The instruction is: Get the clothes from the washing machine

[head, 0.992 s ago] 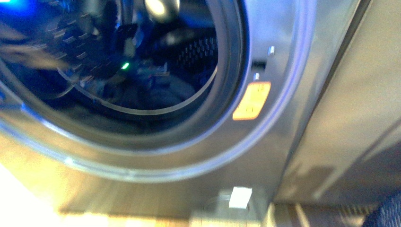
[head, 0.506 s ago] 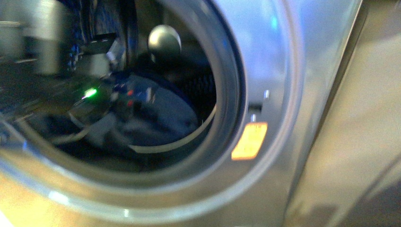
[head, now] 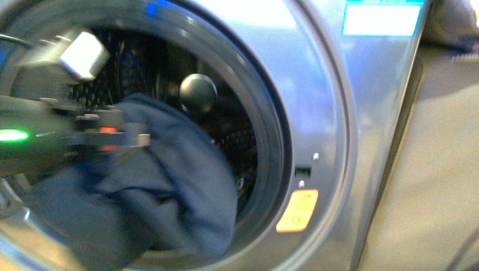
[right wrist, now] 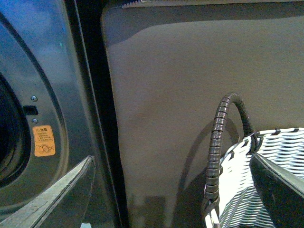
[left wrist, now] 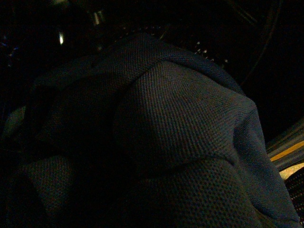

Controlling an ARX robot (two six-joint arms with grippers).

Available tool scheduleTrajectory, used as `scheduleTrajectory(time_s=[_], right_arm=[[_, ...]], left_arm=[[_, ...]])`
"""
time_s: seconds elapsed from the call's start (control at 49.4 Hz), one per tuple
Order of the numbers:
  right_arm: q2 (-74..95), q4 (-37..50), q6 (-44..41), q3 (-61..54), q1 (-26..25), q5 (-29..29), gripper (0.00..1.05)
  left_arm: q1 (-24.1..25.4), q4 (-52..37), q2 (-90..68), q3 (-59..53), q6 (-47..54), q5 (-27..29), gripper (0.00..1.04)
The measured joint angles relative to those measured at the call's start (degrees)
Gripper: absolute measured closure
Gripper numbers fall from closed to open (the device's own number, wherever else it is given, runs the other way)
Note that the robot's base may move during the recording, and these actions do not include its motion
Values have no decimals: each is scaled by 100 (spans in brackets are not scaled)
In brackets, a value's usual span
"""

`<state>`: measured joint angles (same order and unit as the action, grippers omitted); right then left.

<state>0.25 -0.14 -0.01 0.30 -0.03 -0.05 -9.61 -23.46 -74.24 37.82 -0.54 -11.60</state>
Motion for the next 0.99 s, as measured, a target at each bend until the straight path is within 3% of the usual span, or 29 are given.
scheduleTrajectory(time_s=[0.547,0.992], right_arm=[[0,0,0,0,0,0,8],[0,0,0,0,0,0,8]], left_arm=[[26,839,1419,70,55,-378,86],[-601,1655,1659,1670,315,-334,86]])
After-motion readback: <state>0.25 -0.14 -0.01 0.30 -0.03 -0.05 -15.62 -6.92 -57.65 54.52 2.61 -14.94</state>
